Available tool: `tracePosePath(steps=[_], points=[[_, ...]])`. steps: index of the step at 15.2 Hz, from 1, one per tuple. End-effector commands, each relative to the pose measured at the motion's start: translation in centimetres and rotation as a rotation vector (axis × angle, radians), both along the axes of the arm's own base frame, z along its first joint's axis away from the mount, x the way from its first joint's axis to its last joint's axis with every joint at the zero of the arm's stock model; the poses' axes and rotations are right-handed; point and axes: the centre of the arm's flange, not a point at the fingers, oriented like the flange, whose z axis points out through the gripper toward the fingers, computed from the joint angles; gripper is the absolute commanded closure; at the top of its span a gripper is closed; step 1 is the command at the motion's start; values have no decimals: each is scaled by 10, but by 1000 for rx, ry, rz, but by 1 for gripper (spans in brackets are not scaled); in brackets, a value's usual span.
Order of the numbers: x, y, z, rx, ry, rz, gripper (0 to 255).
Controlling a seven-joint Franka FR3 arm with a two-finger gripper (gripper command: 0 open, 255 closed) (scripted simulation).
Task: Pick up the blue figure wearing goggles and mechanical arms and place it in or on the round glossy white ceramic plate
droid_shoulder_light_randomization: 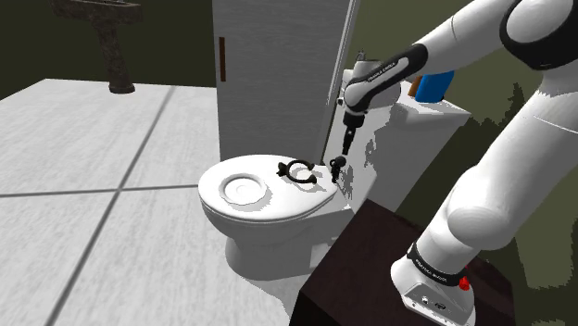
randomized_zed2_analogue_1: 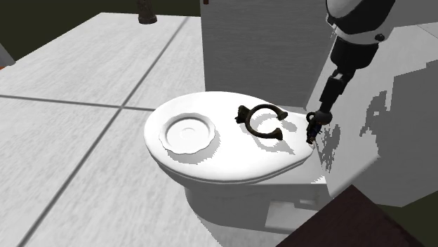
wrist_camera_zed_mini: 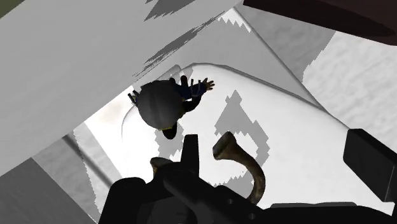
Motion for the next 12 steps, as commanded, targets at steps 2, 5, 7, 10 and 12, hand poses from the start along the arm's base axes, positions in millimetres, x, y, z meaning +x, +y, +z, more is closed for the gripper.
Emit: tracePosePath(steps=[2, 5, 7, 10, 12], points=[[9, -27, -28, 3, 8, 20, 0], [20, -54, -55, 6, 16, 39, 0], [28, -72, -74, 9, 21, 51, 0], [33, -86, -93, 11, 26, 60, 0], [33, -87, -104, 11, 26, 60, 0]])
